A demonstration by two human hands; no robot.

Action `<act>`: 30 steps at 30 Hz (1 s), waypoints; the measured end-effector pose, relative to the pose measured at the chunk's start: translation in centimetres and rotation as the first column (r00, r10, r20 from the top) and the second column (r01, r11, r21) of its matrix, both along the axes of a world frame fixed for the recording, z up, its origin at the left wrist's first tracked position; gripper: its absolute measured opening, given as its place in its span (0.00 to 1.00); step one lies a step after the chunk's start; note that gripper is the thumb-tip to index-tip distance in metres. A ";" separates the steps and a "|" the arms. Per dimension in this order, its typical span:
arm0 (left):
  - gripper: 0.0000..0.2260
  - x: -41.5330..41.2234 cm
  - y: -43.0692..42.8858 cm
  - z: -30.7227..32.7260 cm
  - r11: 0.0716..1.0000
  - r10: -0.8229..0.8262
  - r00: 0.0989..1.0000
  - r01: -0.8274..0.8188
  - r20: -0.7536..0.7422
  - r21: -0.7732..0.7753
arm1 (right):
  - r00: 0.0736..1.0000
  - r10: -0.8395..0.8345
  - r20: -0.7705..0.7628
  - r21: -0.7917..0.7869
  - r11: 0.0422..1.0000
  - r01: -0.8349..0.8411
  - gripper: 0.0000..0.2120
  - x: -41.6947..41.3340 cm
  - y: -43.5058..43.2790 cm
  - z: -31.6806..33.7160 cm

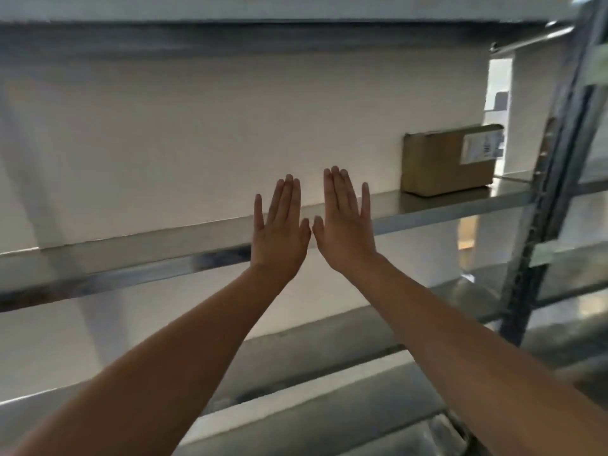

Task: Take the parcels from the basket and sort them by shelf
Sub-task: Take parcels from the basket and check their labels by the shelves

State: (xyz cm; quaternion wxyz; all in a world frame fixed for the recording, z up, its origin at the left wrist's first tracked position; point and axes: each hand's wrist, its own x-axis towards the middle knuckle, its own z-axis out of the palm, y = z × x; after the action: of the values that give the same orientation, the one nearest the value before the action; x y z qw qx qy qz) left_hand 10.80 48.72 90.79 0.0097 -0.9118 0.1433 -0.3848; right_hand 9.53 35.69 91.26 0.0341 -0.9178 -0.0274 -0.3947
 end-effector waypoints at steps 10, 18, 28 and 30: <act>0.27 -3.1 -22.2 -6.5 0.877 -0.478 0.870 0.481 -0.126 -0.003 | 0.858 -0.488 -0.159 0.014 0.868 0.496 0.36 -10.1 -21.9 -8.3; 0.27 -5.2 -34.9 -15.3 0.662 -0.719 0.635 0.750 -0.284 0.001 | 0.619 -0.698 -0.360 0.009 0.661 0.751 0.35 -15.9 -31.1 -16.3; 0.28 -1.7 -44.7 -23.5 0.516 -0.783 0.419 0.850 -0.461 -0.103 | 0.412 -0.743 -0.527 -0.012 0.491 0.871 0.34 -13.3 -38.0 -22.8; 0.28 -0.6 -45.9 -25.0 0.489 -0.782 0.393 0.868 -0.484 -0.084 | 0.389 -0.743 -0.544 0.006 0.460 0.888 0.34 -12.1 -38.8 -23.9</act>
State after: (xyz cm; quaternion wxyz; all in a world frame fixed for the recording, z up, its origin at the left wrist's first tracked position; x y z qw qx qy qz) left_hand 10.23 2.86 65.80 -0.1338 -0.7754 0.6098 -0.0951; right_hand -2.53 -3.08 67.32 -0.0244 -0.8560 0.5014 -0.1236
